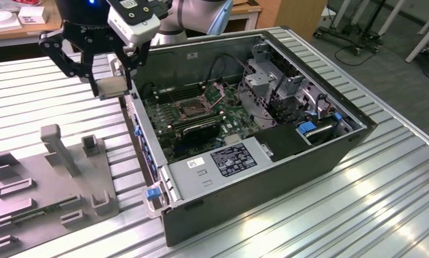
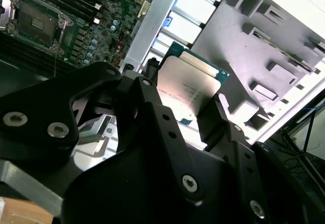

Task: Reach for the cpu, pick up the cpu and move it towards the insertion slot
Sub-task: 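Pick up the cpu and move it towards the insertion slot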

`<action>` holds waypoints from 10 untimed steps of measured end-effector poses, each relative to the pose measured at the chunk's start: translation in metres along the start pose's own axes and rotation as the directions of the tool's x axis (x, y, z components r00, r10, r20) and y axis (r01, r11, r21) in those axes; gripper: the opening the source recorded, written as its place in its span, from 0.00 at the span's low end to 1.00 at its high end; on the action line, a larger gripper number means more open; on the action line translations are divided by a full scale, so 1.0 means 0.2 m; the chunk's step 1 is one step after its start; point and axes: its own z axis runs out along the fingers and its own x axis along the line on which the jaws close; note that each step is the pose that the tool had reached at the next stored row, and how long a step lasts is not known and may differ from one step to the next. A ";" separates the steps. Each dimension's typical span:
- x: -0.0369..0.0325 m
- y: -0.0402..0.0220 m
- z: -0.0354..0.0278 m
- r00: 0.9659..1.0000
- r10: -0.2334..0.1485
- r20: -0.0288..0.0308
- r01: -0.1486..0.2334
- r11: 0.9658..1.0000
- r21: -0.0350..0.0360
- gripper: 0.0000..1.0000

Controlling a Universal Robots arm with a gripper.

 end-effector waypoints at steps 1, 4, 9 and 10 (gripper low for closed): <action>-0.003 0.000 0.000 1.000 0.000 0.000 0.000 1.000 0.000 0.55; -0.013 0.000 0.000 1.000 0.000 0.000 0.000 1.000 0.000 0.55; -0.029 0.001 0.000 1.000 0.000 0.000 0.000 1.000 0.000 0.55; -0.032 0.001 0.000 1.000 0.000 0.000 0.000 1.000 0.000 0.55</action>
